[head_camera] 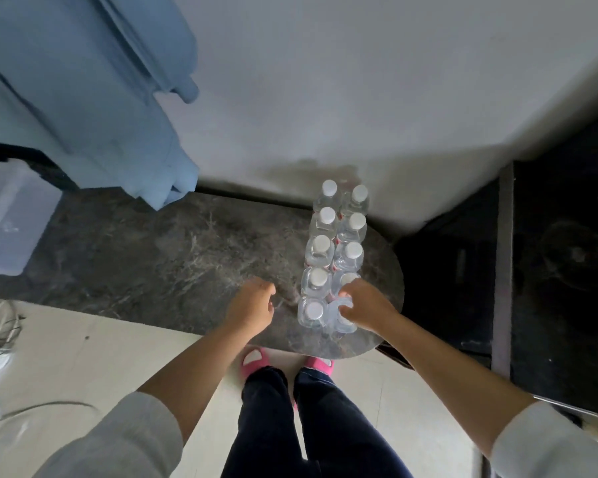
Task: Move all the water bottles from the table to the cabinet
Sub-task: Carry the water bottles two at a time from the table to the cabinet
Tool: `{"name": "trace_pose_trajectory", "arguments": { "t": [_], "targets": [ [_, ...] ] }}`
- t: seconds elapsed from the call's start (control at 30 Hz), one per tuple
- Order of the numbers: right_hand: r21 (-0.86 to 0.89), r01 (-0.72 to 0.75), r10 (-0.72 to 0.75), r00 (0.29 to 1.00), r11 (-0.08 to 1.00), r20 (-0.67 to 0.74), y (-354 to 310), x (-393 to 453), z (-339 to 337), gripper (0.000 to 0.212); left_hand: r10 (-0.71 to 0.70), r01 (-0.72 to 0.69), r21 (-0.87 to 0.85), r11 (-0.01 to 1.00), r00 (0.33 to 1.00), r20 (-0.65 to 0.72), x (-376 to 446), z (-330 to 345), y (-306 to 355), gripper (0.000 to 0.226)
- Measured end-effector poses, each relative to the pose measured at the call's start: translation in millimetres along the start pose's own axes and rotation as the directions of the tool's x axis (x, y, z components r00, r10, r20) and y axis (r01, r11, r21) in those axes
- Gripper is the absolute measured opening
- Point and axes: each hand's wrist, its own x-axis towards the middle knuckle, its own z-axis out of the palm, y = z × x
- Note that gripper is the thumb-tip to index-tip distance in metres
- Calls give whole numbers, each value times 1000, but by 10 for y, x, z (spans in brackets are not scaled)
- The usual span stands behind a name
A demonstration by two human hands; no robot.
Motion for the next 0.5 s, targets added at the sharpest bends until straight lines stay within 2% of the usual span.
{"name": "trace_pose_trajectory", "arguments": {
  "t": [0.17,0.27,0.5],
  "targets": [
    [-126,138,-134,990,982,40,-503,86,-148,35,-99,102,25,994,991,-92,-260,-293,-366,32],
    [-225,260,-253,966,939,63,-1045,108,-166,36,-201,207,18,978,965,-166,-532,-492,-678,31],
    [-392,519,-504,851,760,149,-2524,-98,70,36,-409,414,-57,909,854,-322,-1481,-734,-1587,31]
  ]
}}
